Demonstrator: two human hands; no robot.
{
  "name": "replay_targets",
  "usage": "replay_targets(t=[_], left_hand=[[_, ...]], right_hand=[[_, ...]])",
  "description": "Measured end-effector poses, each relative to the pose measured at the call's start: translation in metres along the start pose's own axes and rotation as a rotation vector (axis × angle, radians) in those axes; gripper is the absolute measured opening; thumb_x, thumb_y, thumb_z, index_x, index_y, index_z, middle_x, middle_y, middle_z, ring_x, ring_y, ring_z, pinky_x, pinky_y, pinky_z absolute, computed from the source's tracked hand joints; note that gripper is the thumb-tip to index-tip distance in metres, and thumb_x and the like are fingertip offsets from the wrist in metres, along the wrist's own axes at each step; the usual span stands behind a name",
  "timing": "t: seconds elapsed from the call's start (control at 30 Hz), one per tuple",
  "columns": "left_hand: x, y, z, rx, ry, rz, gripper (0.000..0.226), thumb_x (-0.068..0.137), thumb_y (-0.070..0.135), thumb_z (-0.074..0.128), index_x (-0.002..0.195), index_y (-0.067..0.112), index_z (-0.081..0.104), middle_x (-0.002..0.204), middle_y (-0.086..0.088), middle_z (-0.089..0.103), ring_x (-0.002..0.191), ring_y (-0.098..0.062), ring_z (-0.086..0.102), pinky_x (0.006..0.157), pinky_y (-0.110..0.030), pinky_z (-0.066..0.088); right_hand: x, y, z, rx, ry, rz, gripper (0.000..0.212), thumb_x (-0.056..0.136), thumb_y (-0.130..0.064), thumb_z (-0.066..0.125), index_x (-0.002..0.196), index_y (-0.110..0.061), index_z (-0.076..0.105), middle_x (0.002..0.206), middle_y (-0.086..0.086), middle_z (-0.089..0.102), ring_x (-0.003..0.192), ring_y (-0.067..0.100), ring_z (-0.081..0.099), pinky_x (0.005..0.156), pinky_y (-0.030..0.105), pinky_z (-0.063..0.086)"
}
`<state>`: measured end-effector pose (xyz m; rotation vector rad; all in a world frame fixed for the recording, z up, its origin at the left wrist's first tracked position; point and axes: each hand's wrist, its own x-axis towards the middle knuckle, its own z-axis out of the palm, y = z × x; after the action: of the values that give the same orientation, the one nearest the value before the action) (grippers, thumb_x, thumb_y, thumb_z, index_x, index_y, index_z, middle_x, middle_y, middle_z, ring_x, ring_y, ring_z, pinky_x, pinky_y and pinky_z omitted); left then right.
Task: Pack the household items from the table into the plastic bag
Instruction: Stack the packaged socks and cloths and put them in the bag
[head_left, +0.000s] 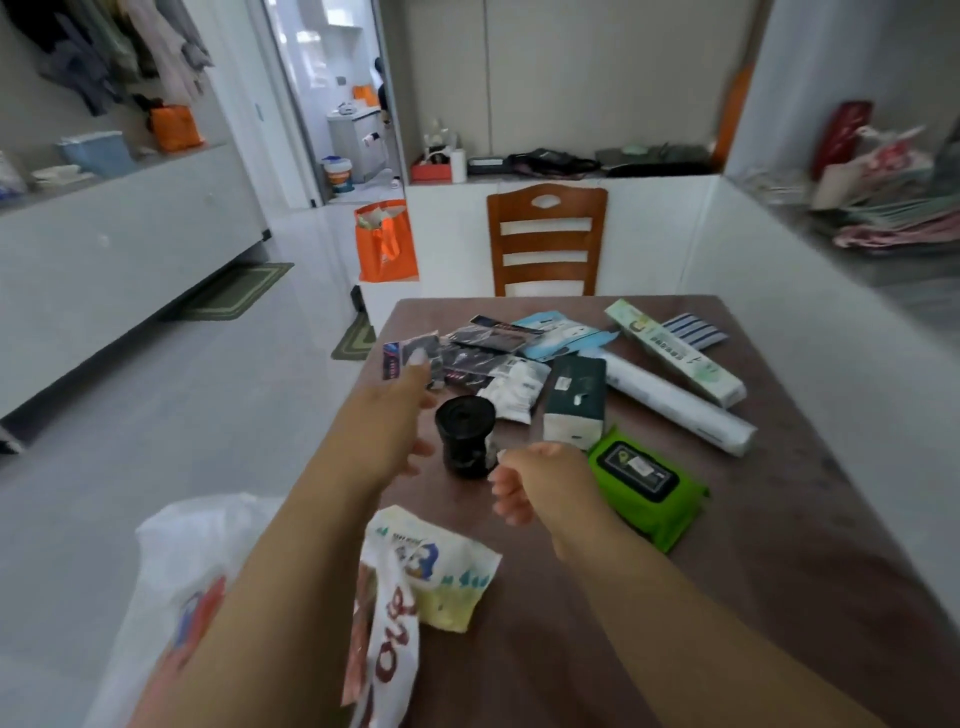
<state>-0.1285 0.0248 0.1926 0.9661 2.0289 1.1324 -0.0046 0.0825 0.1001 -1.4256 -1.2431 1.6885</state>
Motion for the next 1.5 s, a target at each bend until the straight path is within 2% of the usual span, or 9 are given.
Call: replay_targets(t=[0.23,0.6,0.77,0.87,0.97,1.1,1.2,1.4,1.5], left_hand=[[0.081,0.047,0.095,-0.232,-0.324,-0.217,0.051,0.097,0.050,0.037,0.097,0.007,0.064,0.094,-0.010,0.067,0.070,-0.019,0.063,0.056,-0.027,0.045],[0.254,0.041,0.182,-0.367,-0.276,-0.457,0.029,0.095,0.028,0.053,0.104,0.000,0.051,0.094,-0.019,0.062,0.083,-0.027,0.063,0.078,-0.036,0.055],[0.308,0.020,0.213,-0.346,-0.299,-0.561,0.033,0.093,0.031,0.060,0.102,0.001,0.049,0.080,-0.016,0.056,0.072,-0.026,0.056,0.074,-0.035,0.050],[0.325,0.015,0.225,-0.347,-0.301,-0.616,0.035,0.093,0.028,0.058,0.079,-0.001,0.044,0.046,-0.014,0.057,0.058,-0.020,0.047,0.052,-0.027,0.042],[0.338,0.010,0.236,-0.324,-0.309,-0.644,0.035,0.092,0.029,0.058,0.079,0.000,0.043,0.062,-0.016,0.055,0.058,-0.020,0.050,0.055,-0.027,0.045],[0.345,0.004,0.244,-0.376,-0.294,-0.672,0.027,0.093,0.024,0.058,0.106,0.001,0.055,0.083,-0.012,0.055,0.077,-0.021,0.059,0.077,-0.030,0.054],[0.339,0.000,0.241,-0.357,-0.327,-0.726,0.019,0.092,0.026,0.060,0.086,0.008,0.060,0.071,-0.003,0.053,0.055,-0.010,0.043,0.048,-0.022,0.037],[0.326,0.008,0.212,-0.428,-0.386,-0.711,0.016,0.088,0.019,0.066,0.077,0.007,0.064,0.042,-0.001,0.057,0.030,-0.006,0.045,0.029,-0.011,0.031],[0.319,0.011,0.191,-0.315,-0.525,-0.594,0.018,0.093,0.024,0.060,0.084,0.009,0.063,0.048,-0.001,0.062,0.031,-0.007,0.050,0.032,-0.012,0.036]], right_hand=[[0.082,-0.034,-0.069,0.060,0.154,0.048,0.023,0.089,-0.009,0.053,0.067,-0.005,0.060,0.056,0.008,0.054,0.046,0.019,0.049,0.039,0.020,0.040],[0.276,-0.083,-0.127,-0.176,0.431,0.020,0.028,0.084,-0.024,0.056,0.105,-0.007,0.060,0.088,0.008,0.065,0.073,0.022,0.060,0.062,0.033,0.054],[0.340,-0.076,-0.141,-0.380,0.615,0.050,0.047,0.093,-0.035,0.052,0.132,-0.009,0.044,0.123,0.011,0.058,0.085,0.021,0.048,0.047,0.023,0.028],[0.366,-0.074,-0.137,-0.414,0.504,0.073,0.043,0.088,-0.024,0.058,0.126,-0.005,0.053,0.123,0.014,0.061,0.098,0.029,0.059,0.070,0.033,0.050],[0.387,-0.071,-0.136,-0.237,0.452,0.080,0.021,0.084,-0.009,0.058,0.104,-0.004,0.063,0.109,0.017,0.065,0.093,0.028,0.062,0.088,0.040,0.055],[0.370,-0.080,-0.128,0.312,0.393,0.168,0.010,0.085,0.004,0.055,0.081,-0.004,0.052,0.085,0.015,0.062,0.060,0.016,0.051,0.054,0.022,0.046],[0.342,-0.084,-0.132,0.386,0.282,0.200,0.009,0.087,-0.001,0.053,0.079,-0.006,0.051,0.078,0.011,0.059,0.052,0.011,0.045,0.036,0.018,0.036],[0.306,-0.094,-0.147,0.588,0.171,0.299,0.038,0.088,-0.046,0.057,0.109,-0.015,0.053,0.102,0.019,0.066,0.084,0.035,0.069,0.069,0.045,0.060],[0.300,-0.098,-0.134,0.481,0.049,0.331,0.026,0.094,-0.027,0.056,0.105,-0.004,0.052,0.087,0.023,0.066,0.057,0.036,0.071,0.042,0.039,0.057]])
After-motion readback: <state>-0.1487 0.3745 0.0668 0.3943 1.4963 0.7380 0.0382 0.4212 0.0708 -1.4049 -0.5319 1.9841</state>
